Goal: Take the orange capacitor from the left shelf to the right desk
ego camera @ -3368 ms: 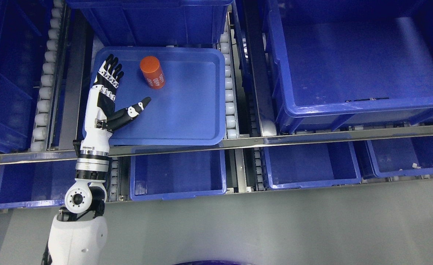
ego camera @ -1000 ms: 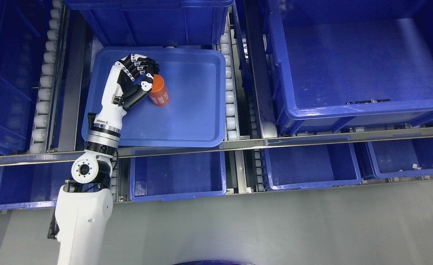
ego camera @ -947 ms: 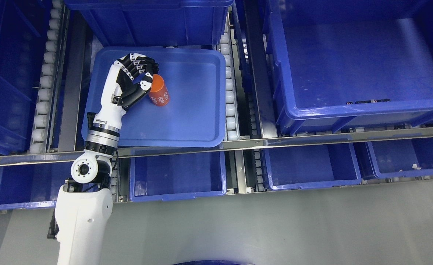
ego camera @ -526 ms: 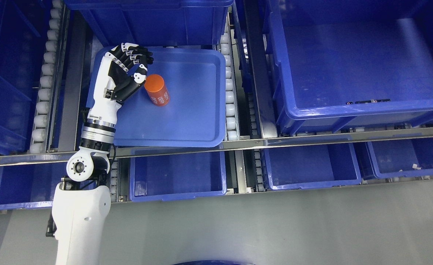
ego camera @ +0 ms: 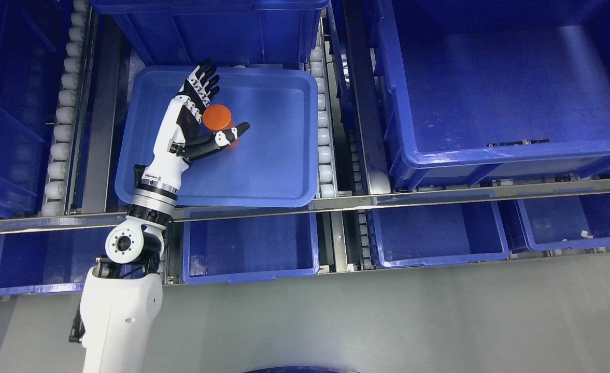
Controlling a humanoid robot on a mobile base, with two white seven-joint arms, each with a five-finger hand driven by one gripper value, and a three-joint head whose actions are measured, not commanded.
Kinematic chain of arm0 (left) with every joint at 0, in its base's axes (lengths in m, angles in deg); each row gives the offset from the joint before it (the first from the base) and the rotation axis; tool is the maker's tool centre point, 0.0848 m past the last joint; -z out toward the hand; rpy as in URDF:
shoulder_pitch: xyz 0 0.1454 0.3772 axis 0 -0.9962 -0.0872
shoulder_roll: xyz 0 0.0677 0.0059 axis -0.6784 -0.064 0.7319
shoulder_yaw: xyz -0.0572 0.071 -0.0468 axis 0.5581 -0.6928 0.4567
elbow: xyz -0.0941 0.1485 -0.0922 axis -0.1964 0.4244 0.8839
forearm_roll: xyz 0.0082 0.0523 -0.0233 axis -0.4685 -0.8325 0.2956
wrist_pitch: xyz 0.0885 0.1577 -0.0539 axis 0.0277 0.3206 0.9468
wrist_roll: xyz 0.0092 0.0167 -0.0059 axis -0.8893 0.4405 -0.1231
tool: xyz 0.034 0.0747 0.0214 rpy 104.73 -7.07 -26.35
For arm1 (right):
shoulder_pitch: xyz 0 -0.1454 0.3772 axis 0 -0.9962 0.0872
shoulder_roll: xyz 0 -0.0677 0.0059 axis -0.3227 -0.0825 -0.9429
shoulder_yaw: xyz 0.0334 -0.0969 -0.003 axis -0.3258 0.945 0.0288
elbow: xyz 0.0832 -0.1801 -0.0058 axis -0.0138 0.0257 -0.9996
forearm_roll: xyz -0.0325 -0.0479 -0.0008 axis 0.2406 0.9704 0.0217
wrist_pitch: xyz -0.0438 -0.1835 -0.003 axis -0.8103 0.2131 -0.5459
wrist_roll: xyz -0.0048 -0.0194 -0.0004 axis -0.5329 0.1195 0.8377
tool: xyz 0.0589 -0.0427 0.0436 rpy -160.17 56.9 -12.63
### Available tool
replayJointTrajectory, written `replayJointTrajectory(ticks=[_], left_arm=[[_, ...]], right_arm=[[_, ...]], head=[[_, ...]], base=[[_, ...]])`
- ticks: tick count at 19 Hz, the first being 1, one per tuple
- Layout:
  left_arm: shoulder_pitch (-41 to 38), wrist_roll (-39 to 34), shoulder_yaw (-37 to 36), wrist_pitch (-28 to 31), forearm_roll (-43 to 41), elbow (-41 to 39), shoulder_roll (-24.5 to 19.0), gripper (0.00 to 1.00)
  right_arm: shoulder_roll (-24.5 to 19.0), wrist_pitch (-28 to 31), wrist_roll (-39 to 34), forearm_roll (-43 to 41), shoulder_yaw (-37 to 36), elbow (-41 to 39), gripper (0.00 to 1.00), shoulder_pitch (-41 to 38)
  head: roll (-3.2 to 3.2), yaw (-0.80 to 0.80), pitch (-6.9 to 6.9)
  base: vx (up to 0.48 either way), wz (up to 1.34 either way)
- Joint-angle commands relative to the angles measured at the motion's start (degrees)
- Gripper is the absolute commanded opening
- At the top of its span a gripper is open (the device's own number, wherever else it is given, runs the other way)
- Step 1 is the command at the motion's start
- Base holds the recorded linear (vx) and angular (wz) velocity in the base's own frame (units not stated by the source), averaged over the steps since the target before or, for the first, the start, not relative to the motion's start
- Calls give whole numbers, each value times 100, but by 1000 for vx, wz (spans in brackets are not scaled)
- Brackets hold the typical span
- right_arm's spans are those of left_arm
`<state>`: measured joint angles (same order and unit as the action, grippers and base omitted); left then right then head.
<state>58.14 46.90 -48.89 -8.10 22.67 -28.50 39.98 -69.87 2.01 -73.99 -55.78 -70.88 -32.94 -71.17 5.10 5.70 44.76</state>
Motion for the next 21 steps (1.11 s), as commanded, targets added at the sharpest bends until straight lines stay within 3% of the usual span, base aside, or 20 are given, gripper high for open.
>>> replayJointTrajectory(ticks=[1,5,7,12,16,21], left_arm=[[-83,12,-295,83,-222,146,-319,94],[-66,12,-286,83,-266,375,-486,93],[-48,12,-286,74,-275,472,-504,86],[-22,135,-216,-31,-266,525,-390,51],[-83,143,-41,-522,-205,578,-118,1],[4,135,48,-1050,-82,508,-41,0]], right_arm=[[100,3,21,26,-62,-193,100,9],[100,3,21,26,-62,-193,100,9],[100,3,30,26,-62,-193,100,9],[100,3,30,26,-62,-193,100,9],[100,3,21,26,-62,-193,100,9],[100,3,21,26,-62,-193,100,9]], head=[[0,0,0],[0,0,0],[0,0,0],[0,0,0],[0,0,1],[0,0,1]], base=[[0,0],[0,0],[0,0],[0,0],[0,0],[0,0]])
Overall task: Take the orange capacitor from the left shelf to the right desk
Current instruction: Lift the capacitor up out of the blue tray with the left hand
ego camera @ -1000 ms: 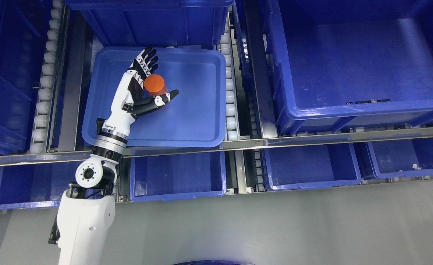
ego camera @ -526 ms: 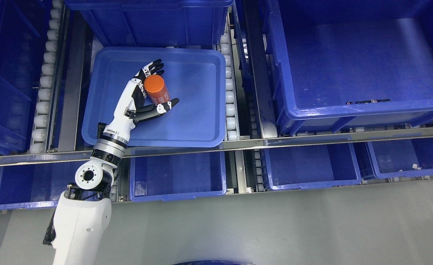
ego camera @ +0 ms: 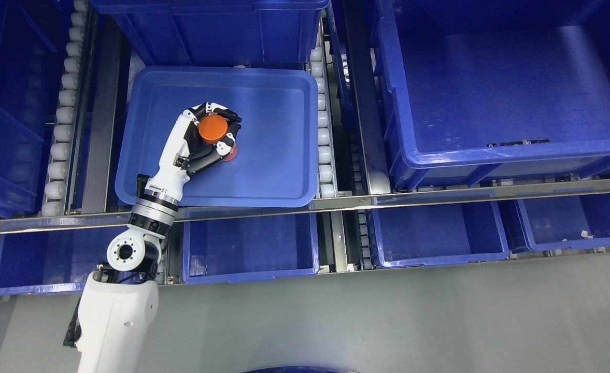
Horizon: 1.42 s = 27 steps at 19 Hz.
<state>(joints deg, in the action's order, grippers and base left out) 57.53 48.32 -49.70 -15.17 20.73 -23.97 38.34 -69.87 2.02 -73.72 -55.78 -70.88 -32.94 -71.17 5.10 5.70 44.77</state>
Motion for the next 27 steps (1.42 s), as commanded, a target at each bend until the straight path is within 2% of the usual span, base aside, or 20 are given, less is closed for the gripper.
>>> replayJointTrajectory(ticks=[1,4,10,22,27], left_arm=[[117,-7,137,-397,190,-85,123,0],[276,-7,137,-555,551,-455,123,0],[373,-16,164,-1487,569,-499,123,1],[637,-16,207,-1777,569,-710,123,2],[671,-16,576,-2190,578,-737,123,2]], right_arm=[[100,2,-6,26,-62,-193,100,9],[100,2,-6,26,-62,-193,100,9],[100,2,-6,26,-62,-193,100,9],[100,10,-6,26,-62,-193,100,9],[100,2,-6,26,-62,-193,100,9]], head=[[0,0,0],[0,0,0],[0,0,0],[0,0,0],[0,0,0]], base=[[0,0],[0,0],[0,0],[-38,-26],[-250,-257]])
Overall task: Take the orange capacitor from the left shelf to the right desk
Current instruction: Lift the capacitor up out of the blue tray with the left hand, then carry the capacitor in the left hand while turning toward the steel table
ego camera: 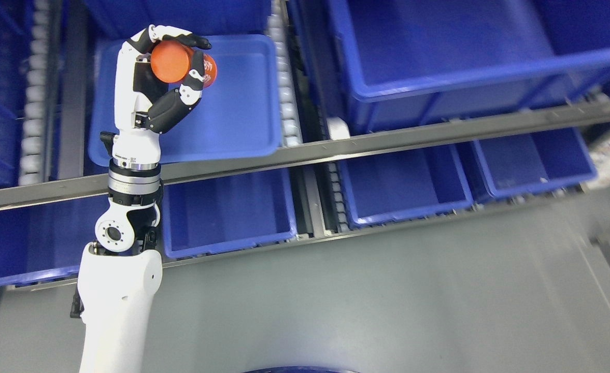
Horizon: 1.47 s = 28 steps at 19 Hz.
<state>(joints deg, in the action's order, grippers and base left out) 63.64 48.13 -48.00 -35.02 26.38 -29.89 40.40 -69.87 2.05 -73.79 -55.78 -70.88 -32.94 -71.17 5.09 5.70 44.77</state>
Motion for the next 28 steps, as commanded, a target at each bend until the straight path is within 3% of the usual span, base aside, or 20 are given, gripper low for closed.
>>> replayJointTrajectory(ticks=[1,12,28], left_arm=[[96,2,459,-283,4,-144,-83,2],[281,2,425,-346,13,-144,-83,2],[456,-42,-692,-91,4,-118,-83,2]], right_arm=[[100,-1,1,26,-62,-193,100,9],[100,-1,1,26,-62,-193,100,9],[100,-1,10,26,-62,-193,100,9]], head=[[0,0,0],[0,0,0],[0,0,2]], base=[[-264,-596],[-169,-765],[229,-751]])
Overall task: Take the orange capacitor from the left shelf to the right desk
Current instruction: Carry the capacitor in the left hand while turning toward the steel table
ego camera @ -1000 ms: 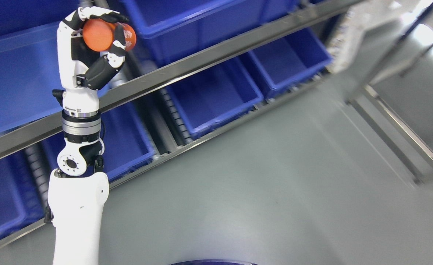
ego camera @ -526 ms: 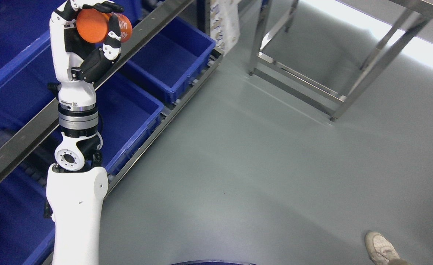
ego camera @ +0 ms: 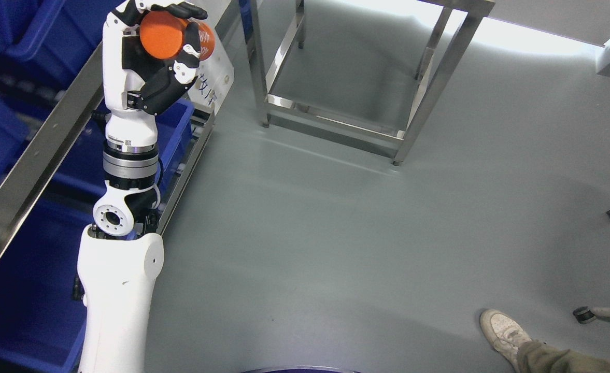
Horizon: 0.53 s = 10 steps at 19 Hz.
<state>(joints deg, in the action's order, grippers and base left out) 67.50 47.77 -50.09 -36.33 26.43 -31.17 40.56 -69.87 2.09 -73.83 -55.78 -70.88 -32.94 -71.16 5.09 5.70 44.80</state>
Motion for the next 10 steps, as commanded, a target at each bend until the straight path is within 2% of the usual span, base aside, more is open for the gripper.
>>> replayJointTrajectory(ticks=[1,6,10], left_arm=[[70,-6,-509,57,0,1,-99,2],[44,-15,-526,119,0,9,-99,2],[-9,-15,-833,136,0,9,-99,2]], right_arm=[[100,-5,6,26,-62,-193,100,8],[100,-5,6,26,-62,-193,100,8],[100,-5,6,26,-62,-193,100,8]], head=[[0,0,0],[0,0,0],[0,0,0]], base=[[419,-415],[426,-366],[531,-272]])
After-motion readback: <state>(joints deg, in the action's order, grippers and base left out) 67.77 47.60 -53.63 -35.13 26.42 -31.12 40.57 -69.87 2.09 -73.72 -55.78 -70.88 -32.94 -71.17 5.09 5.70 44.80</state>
